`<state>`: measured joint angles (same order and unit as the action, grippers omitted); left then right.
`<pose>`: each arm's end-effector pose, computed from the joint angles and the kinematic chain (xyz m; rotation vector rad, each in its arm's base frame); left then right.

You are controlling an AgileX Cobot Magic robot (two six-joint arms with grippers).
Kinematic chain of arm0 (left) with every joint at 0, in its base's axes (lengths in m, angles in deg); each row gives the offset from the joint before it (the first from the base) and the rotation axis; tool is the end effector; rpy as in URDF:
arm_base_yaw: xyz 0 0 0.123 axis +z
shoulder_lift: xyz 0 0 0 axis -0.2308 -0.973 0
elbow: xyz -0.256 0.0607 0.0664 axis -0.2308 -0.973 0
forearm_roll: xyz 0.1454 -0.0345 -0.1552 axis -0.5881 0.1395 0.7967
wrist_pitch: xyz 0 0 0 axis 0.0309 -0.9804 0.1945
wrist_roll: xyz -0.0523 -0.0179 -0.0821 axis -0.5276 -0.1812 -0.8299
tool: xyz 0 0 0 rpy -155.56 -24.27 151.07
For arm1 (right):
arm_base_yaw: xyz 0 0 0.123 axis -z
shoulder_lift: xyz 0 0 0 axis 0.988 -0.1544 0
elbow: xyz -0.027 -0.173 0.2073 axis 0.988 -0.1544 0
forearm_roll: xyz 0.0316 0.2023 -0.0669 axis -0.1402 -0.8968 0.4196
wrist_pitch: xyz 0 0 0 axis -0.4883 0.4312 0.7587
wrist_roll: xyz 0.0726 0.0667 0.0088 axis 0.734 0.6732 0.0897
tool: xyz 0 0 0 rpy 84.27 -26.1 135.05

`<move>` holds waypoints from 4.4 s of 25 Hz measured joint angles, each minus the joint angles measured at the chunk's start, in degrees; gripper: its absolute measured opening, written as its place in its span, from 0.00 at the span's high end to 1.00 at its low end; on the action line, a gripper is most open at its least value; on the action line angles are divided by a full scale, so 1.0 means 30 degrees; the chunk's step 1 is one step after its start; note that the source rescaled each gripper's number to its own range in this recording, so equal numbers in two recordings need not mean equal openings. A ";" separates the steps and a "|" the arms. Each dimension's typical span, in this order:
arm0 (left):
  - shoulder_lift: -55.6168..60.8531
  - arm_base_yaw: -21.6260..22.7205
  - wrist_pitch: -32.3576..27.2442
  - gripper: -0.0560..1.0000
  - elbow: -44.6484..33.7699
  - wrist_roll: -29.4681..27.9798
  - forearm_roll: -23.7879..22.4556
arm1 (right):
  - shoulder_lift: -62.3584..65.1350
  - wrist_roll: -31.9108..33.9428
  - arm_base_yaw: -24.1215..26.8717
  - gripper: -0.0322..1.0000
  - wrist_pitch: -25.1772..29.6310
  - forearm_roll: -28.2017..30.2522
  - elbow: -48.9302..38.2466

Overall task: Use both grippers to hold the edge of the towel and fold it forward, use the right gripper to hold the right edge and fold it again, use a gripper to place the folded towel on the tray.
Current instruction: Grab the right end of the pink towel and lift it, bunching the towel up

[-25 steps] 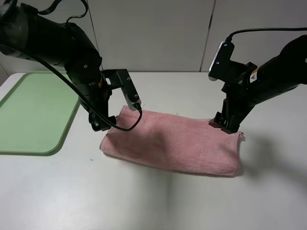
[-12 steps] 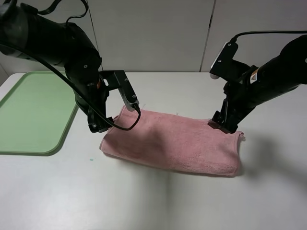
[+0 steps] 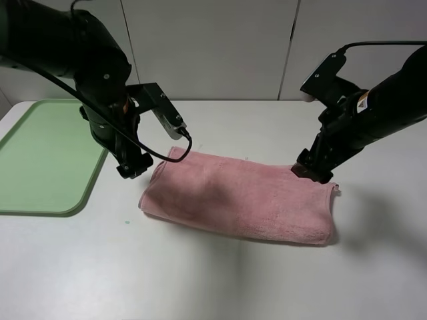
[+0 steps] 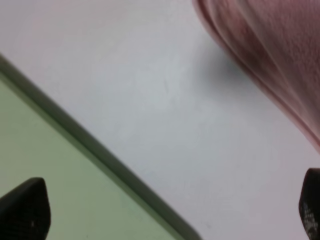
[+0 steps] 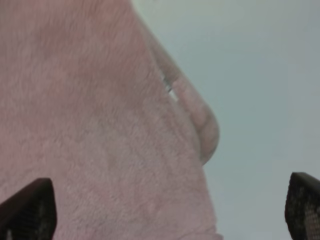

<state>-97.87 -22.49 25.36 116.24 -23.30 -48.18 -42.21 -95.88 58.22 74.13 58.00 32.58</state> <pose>0.2784 -0.1605 0.1850 1.2688 2.4726 0.4193 0.2296 0.0959 0.2077 -1.1771 2.3505 -0.0586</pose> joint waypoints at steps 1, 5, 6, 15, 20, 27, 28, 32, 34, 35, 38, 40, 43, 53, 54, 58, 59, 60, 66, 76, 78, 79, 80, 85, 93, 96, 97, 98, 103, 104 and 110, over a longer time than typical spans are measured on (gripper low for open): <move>0.0419 0.0000 -0.0269 0.00 0.0000 -0.0254 0.0048 | 0.0225 0.0037 0.0000 0.00 0.0000 0.0000 0.0000; 0.1970 0.0000 -0.1125 0.00 0.0000 -0.0754 0.0983 | 0.0774 0.0095 0.0000 0.00 0.0043 0.0000 0.0000; 0.2437 0.0000 -0.1365 0.00 0.0000 -0.0850 0.1448 | 0.0774 0.0095 0.0000 0.00 0.0043 0.0000 0.0000; 0.7974 0.0000 -0.2566 0.00 0.0000 -0.1715 0.5072 | 0.0774 0.0132 0.0000 0.00 0.0137 0.0000 0.0000; 1.2086 -0.0021 -0.2946 0.00 -0.0365 -0.1732 0.5554 | 0.0774 0.0132 0.0000 0.00 0.0020 0.0000 0.0000; 1.7696 -0.0021 -0.3181 0.01 -0.3170 -0.1835 0.5646 | 0.0774 0.0212 0.0000 0.00 -0.0022 0.0000 0.0000; 1.8565 -0.0021 -0.3205 0.01 -0.3663 -0.1912 0.5672 | 0.0774 0.0302 0.0000 0.00 -0.0022 0.0000 0.0000; 2.1825 -0.0021 -0.3642 0.01 -0.5132 -0.2314 0.5694 | 0.0774 0.0470 0.0000 0.00 -0.0068 0.0000 0.0000; 2.3494 -0.0021 -0.4090 0.01 -0.5587 -0.2373 0.5729 | 0.0774 0.0470 0.0000 0.00 -0.0111 0.0000 0.0000; 2.4249 -0.0021 -0.4310 0.01 -0.5808 -0.2394 0.5816 | 0.0774 0.0470 0.0000 0.00 -0.0148 0.0000 0.0000; 2.6113 -0.0021 -0.5151 0.01 -0.6444 -0.2410 0.6208 | 0.0774 0.0470 0.0000 0.00 -0.0164 -0.0230 0.0000; 2.7234 -0.0021 -0.5471 0.01 -0.6997 -0.2410 0.6503 | 0.0774 0.0470 0.0000 0.00 -0.0186 -0.0325 0.0000; 2.8931 -0.0021 -0.5761 0.01 -0.8078 -0.2410 0.6975 | 0.0774 0.0470 0.0000 0.00 -0.0206 -0.0433 0.0000; 3.1383 -0.0021 -0.5907 0.01 -1.2022 -0.2246 0.7108 | 0.0774 0.0470 0.0000 0.00 -0.0413 -0.0433 0.0000; 3.1387 -0.0021 -0.5954 0.01 -1.2096 -0.2130 0.7148 | 0.0774 0.0470 0.0000 0.00 -0.0413 -0.0433 0.0000; 3.1387 -0.0021 -0.5988 0.01 -1.2128 -0.1847 0.7280 | 0.0774 0.0470 0.0000 0.00 -0.0413 -0.0433 0.0000; 3.1387 -0.0021 -0.5988 0.01 -1.2128 -0.1827 0.7280 | 0.0774 0.0470 0.0000 0.00 -0.0413 -0.0433 0.0000; 3.1387 -0.0021 -0.5988 0.01 -1.2128 -0.1813 0.7280 | 0.0774 0.0470 0.0000 0.00 -0.0413 -0.0433 0.0000; 3.1387 0.0004 -0.5988 0.01 -1.2128 -0.1767 0.6735 | 0.0774 0.0589 0.0000 0.00 -0.0413 -0.0433 0.0000; 3.1387 0.5411 -0.5988 0.01 -1.2128 -0.1780 0.7021 | 0.0774 0.0601 0.0000 0.00 -0.0413 -0.0433 0.0000; 3.1387 0.6959 -0.5988 0.01 -1.2128 -0.1794 0.7061 | 0.0774 0.0601 0.0000 0.00 -0.0428 -0.0433 0.0000; 3.1407 0.7558 -0.5988 0.01 -1.2128 -0.1794 0.7073 | 0.0774 0.0601 0.0000 0.00 -0.0455 -0.0433 0.0000; 3.1429 0.7775 -0.5988 0.01 -1.2128 -0.1794 0.7082 | 0.0774 0.0601 0.0000 0.00 -0.0512 -0.0433 0.0000; 3.3164 0.8000 -0.5966 0.01 -1.2128 -0.1794 0.7104 | 0.0774 0.0601 0.0000 0.00 -0.0700 -0.0433 0.0000; 3.4735 0.8000 -0.6057 0.01 -1.2128 -0.1794 0.7104 | 0.0774 0.1384 0.0000 0.00 -0.0815 -0.0433 0.0000; 3.4735 0.8000 -0.6057 0.01 -1.2128 -0.1794 0.7104 | 0.0774 0.3257 0.0000 0.00 -0.0793 -0.0433 0.0000; 3.4735 0.8000 -0.6057 0.01 -1.2128 -0.1794 0.7104 | 0.0774 0.4300 0.0000 0.00 -0.0704 -0.0433 0.0000; 3.4735 0.8000 -0.6057 0.01 -1.2128 -0.1794 0.7104 | 0.0774 0.5303 0.0000 0.00 -0.0545 -0.0433 0.0000; 3.4735 0.8000 -0.6057 0.01 -1.2128 -0.1794 0.7104 | 0.0774 1.1404 0.0000 0.00 0.0732 -0.0238 0.0000; 3.4735 0.8000 -0.6057 0.01 -1.2128 -0.1794 0.7104 | 0.0774 1.2308 0.0000 0.00 0.1042 -0.0145 0.0000; 3.4735 0.8000 -0.6057 0.01 -1.2128 -0.1794 0.7104 | 0.0774 1.5055 0.0000 0.00 0.2346 0.0128 0.0000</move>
<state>6.33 1.51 7.19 79.86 -28.68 -26.87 -39.89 -50.72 58.22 81.17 58.39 32.58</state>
